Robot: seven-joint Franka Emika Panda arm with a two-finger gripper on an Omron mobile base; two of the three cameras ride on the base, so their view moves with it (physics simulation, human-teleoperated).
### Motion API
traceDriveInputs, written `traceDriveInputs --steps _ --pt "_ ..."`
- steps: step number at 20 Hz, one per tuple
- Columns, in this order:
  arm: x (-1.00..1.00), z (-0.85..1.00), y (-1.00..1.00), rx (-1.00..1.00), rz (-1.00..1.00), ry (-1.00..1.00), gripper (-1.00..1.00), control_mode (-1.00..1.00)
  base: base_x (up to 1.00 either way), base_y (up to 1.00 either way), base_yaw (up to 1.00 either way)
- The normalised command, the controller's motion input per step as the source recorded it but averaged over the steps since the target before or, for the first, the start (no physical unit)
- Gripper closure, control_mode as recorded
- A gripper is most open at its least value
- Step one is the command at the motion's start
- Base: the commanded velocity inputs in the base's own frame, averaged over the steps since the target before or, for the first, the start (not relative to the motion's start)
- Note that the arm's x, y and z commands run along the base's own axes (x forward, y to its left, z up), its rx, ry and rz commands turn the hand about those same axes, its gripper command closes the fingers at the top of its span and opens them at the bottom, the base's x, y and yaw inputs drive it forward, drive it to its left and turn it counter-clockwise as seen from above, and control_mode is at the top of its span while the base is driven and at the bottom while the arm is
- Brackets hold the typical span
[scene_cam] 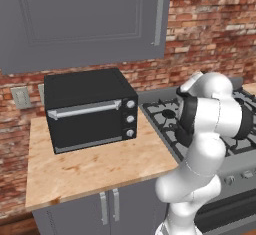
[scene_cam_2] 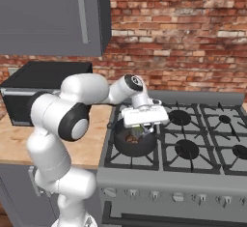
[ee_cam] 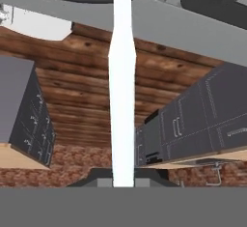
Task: Put the potato and lime in the pot. Retrieve the spatula and lightly stir the vegetables in the pot.
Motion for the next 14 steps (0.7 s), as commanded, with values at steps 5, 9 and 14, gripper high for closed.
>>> traceDriveInputs --steps 5,9,14 --pt "-0.63 0.00 0.01 0.00 0.00 0.00 1.00 -1.00 0.00 0.00 0.00" --pt "-0.17 0.04 0.11 -0.01 0.00 -0.01 1.00 -1.00 0.00 0.00 0.00" --pt "0.23 0.03 0.03 -0.07 -0.01 0.00 1.00 -1.00 0.00 0.00 0.00"
